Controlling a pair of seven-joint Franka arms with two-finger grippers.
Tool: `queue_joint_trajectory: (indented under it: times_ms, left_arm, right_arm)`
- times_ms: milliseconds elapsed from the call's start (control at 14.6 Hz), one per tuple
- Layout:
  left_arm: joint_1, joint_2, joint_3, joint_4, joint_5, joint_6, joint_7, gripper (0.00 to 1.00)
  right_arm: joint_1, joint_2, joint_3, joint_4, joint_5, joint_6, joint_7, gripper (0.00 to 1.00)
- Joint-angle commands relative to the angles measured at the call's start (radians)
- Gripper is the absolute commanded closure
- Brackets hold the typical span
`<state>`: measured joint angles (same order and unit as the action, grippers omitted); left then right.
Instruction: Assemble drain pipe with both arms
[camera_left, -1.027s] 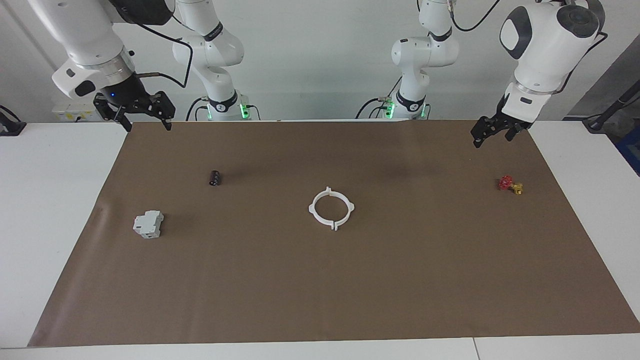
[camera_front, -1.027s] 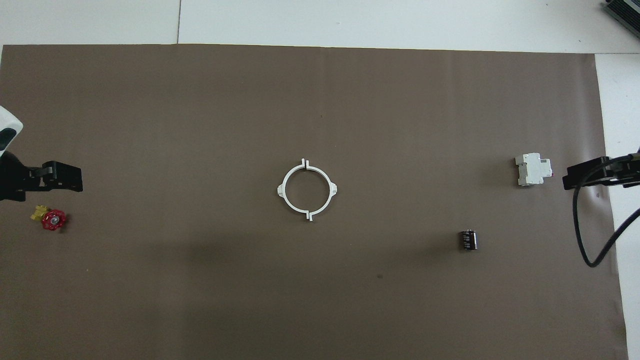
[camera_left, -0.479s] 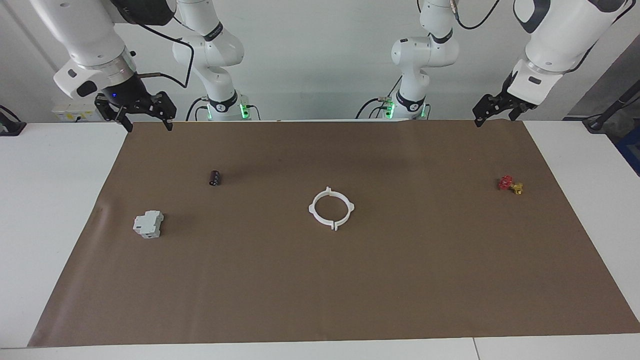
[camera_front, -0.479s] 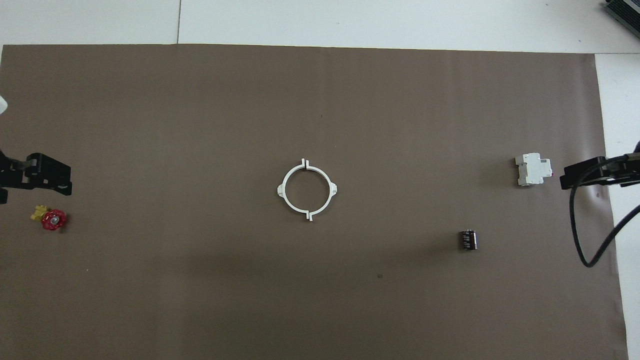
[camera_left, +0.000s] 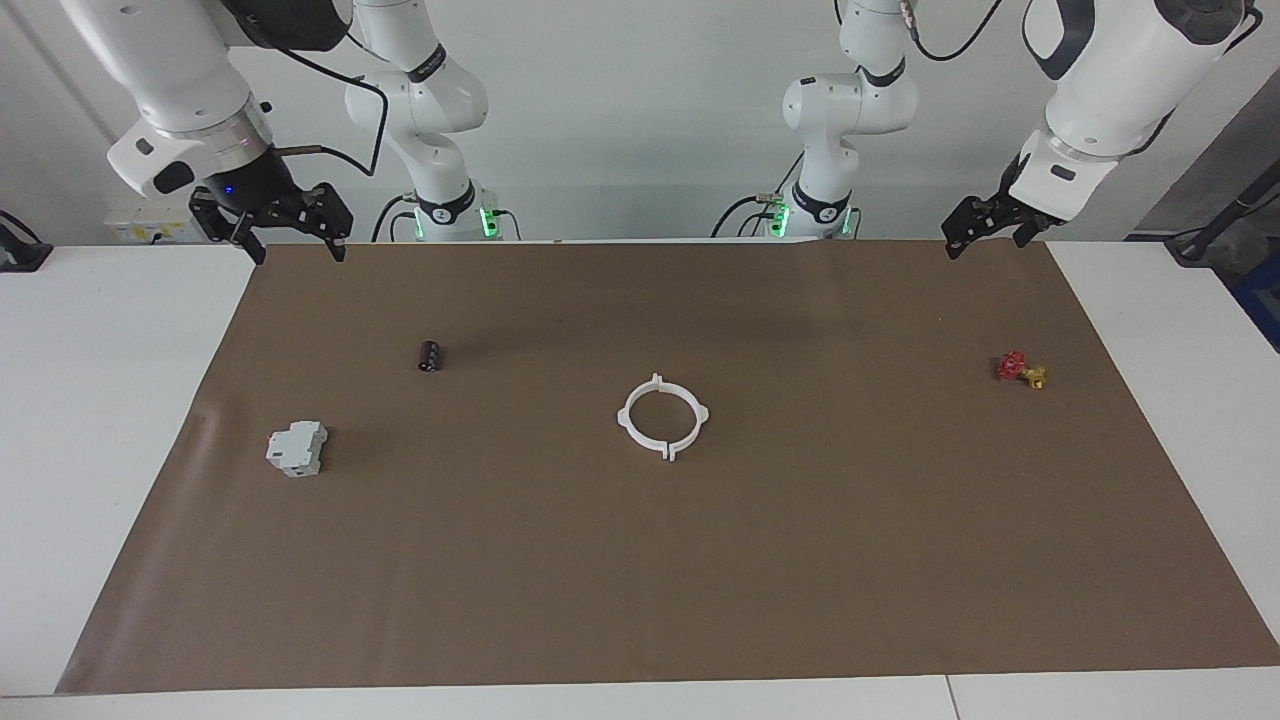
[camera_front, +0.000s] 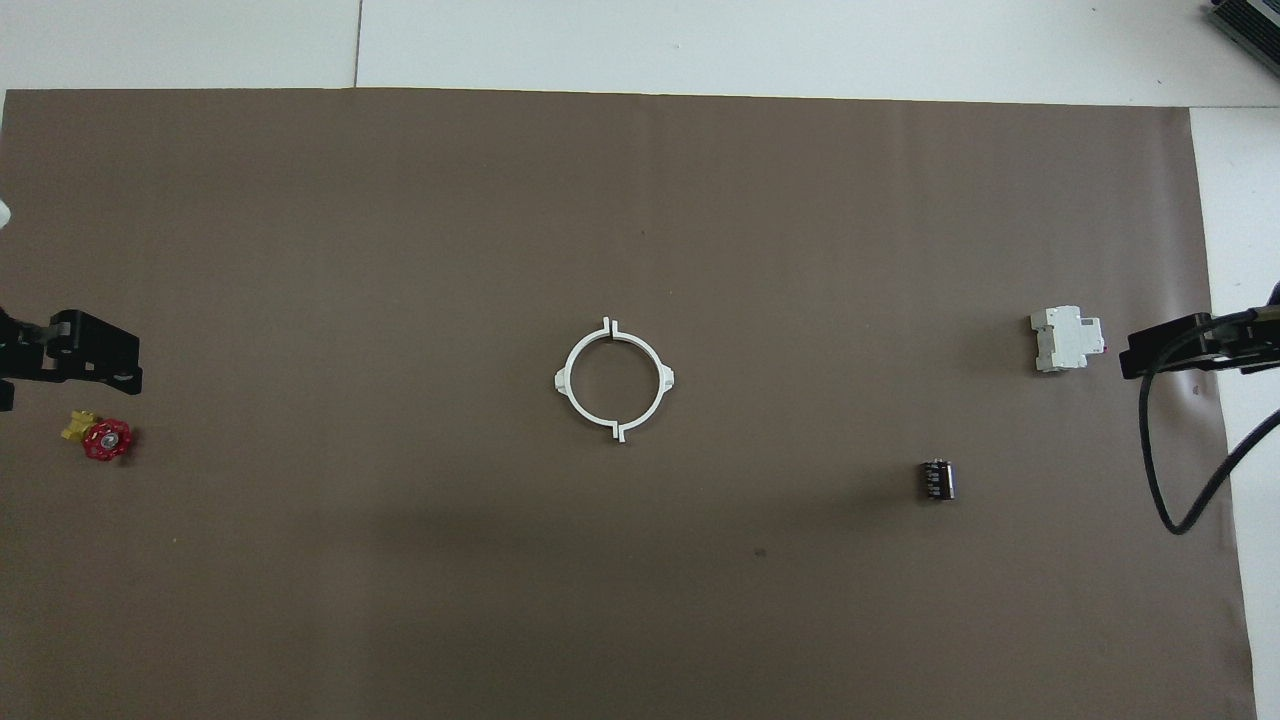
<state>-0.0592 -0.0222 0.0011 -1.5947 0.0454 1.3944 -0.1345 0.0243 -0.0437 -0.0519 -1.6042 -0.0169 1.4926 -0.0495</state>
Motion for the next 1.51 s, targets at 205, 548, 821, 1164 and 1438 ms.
queue_joint_trajectory:
  times_ms: [205,548,821,1164,1438]
  left_arm:
    - [0.001,-0.010,0.002,-0.015,-0.013,0.044,0.015,0.00]
    - [-0.008,0.001,0.011,0.007,-0.013,0.055,0.013,0.00]
    - [-0.007,0.001,0.013,0.013,-0.013,0.063,0.016,0.00]
    - [-0.008,0.002,0.004,0.015,-0.013,0.083,0.016,0.00]
    - [-0.008,0.002,-0.003,0.016,-0.022,0.136,0.015,0.00]
  right_arm:
    - [-0.001,-0.013,0.003,-0.023,-0.014,0.023,-0.021,0.00]
    - [-0.001,-0.013,0.001,-0.023,-0.011,0.023,-0.020,0.00]
    - [-0.001,-0.013,0.001,-0.023,-0.009,0.023,-0.020,0.00]
    - [-0.001,-0.013,0.001,-0.023,-0.008,0.023,-0.020,0.00]
    - [-0.001,-0.013,0.001,-0.023,-0.006,0.023,-0.020,0.00]
